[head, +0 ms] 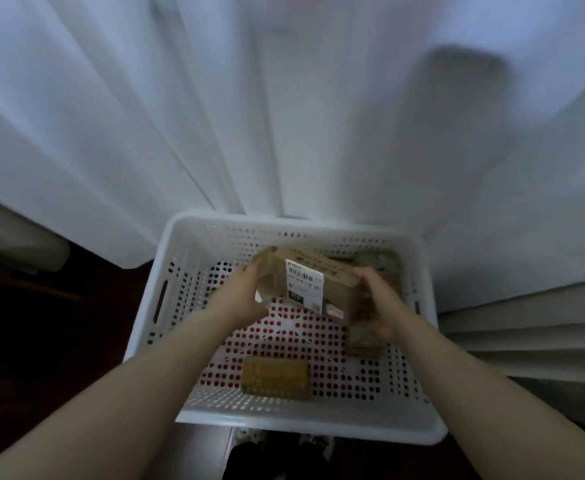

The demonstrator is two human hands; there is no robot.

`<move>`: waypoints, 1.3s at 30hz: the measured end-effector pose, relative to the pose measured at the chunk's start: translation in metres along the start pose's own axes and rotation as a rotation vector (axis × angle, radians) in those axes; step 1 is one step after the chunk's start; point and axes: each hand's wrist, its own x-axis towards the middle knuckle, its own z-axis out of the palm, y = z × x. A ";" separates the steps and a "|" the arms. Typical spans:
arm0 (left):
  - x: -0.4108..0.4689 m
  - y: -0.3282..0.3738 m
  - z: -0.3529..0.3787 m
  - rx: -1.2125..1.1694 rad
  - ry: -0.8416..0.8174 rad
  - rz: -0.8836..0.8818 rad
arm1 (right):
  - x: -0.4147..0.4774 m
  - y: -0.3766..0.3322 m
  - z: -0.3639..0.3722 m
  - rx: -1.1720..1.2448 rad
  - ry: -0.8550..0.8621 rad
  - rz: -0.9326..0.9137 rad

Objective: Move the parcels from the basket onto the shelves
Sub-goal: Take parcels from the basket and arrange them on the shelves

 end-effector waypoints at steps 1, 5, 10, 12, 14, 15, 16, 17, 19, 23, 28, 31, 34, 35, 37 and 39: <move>-0.012 0.011 -0.014 -0.062 0.007 0.022 | -0.016 -0.005 -0.002 0.059 -0.028 0.016; -0.048 0.041 -0.060 -0.373 -0.025 0.060 | -0.075 -0.022 -0.011 0.136 -0.020 0.021; -0.073 0.056 -0.098 -0.708 -0.201 0.126 | -0.154 -0.028 -0.018 0.242 0.036 -0.055; -0.084 0.058 -0.109 -0.700 -0.274 0.207 | -0.186 -0.021 -0.016 0.256 0.084 -0.101; -0.097 0.060 -0.119 -0.671 -0.323 0.286 | -0.212 -0.011 -0.012 0.259 0.126 -0.144; -0.105 0.060 -0.124 -0.660 -0.348 0.320 | -0.222 -0.005 -0.010 0.262 0.146 -0.170; -0.112 0.061 -0.129 -0.649 -0.366 0.349 | -0.234 0.001 -0.007 0.270 0.165 -0.199; -0.119 0.062 -0.134 -0.635 -0.380 0.374 | -0.245 0.006 -0.004 0.278 0.183 -0.231; -0.132 0.065 -0.142 -0.621 -0.383 0.413 | -0.268 0.015 0.002 0.293 0.205 -0.299; -0.161 0.079 -0.150 -0.631 -0.425 0.501 | -0.312 0.033 0.006 0.265 0.266 -0.428; -0.197 0.094 -0.145 -0.610 -0.448 0.595 | -0.351 0.058 0.001 0.265 0.364 -0.502; -0.213 0.108 -0.136 -0.593 -0.475 0.628 | -0.371 0.076 -0.005 0.271 0.416 -0.533; -0.230 0.125 -0.123 -0.524 -0.505 0.676 | -0.391 0.099 -0.016 0.302 0.478 -0.551; -0.235 0.130 -0.118 -0.511 -0.514 0.689 | -0.398 0.106 -0.020 0.311 0.493 -0.554; -0.244 0.140 -0.106 -0.498 -0.533 0.707 | -0.411 0.121 -0.027 0.331 0.517 -0.558; -0.254 0.148 -0.096 -0.478 -0.553 0.729 | -0.423 0.135 -0.033 0.343 0.544 -0.554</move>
